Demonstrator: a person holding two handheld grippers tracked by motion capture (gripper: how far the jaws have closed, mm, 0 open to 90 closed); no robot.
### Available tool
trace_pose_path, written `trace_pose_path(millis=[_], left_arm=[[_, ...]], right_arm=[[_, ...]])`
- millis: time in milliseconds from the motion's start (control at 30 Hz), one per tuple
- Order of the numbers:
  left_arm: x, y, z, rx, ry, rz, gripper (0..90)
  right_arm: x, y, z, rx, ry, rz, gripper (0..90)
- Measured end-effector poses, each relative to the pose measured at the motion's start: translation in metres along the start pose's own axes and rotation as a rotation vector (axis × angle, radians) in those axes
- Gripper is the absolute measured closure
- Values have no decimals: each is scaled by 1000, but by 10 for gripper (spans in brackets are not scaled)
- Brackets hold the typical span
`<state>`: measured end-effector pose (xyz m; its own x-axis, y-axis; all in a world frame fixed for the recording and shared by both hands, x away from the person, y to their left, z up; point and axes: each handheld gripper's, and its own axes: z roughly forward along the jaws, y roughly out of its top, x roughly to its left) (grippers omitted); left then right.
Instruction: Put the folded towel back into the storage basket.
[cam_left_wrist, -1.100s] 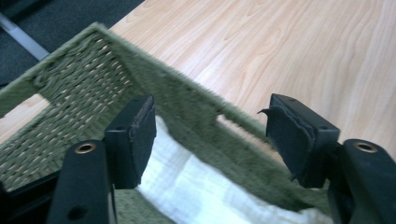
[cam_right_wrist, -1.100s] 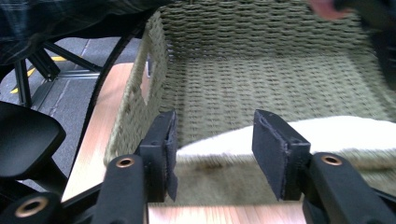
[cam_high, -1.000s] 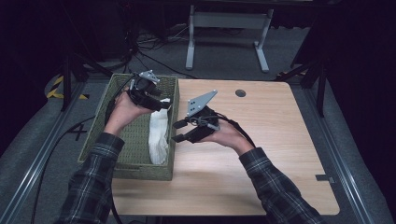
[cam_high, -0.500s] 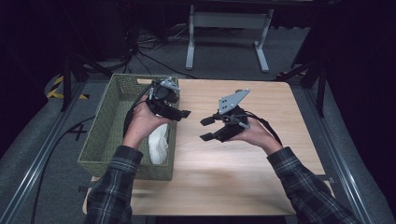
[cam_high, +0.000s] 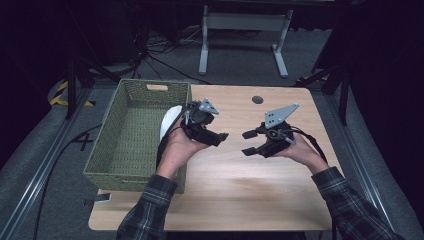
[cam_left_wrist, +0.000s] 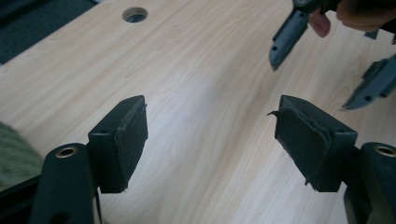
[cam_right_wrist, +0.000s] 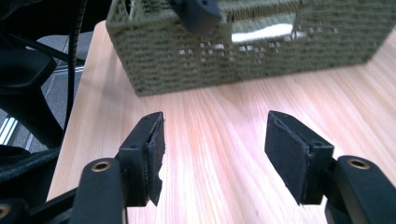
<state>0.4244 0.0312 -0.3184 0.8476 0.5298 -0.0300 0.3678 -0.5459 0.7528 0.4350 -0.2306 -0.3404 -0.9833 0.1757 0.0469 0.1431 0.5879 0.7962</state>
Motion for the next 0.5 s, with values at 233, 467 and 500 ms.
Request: trace_pose_path(millis=[233, 467, 500], left_arm=[[-20, -14, 23, -4, -31, -9, 262], [-32, -31, 46, 14, -42, -6, 258], [-35, -33, 48, 12, -41, -7, 256]], right_arm=[[-1, -40, -13, 3, -33, 66, 372], [-2, -76, -19, 18, -67, 117, 361], [-2, -80, -19, 20, -74, 120, 360]])
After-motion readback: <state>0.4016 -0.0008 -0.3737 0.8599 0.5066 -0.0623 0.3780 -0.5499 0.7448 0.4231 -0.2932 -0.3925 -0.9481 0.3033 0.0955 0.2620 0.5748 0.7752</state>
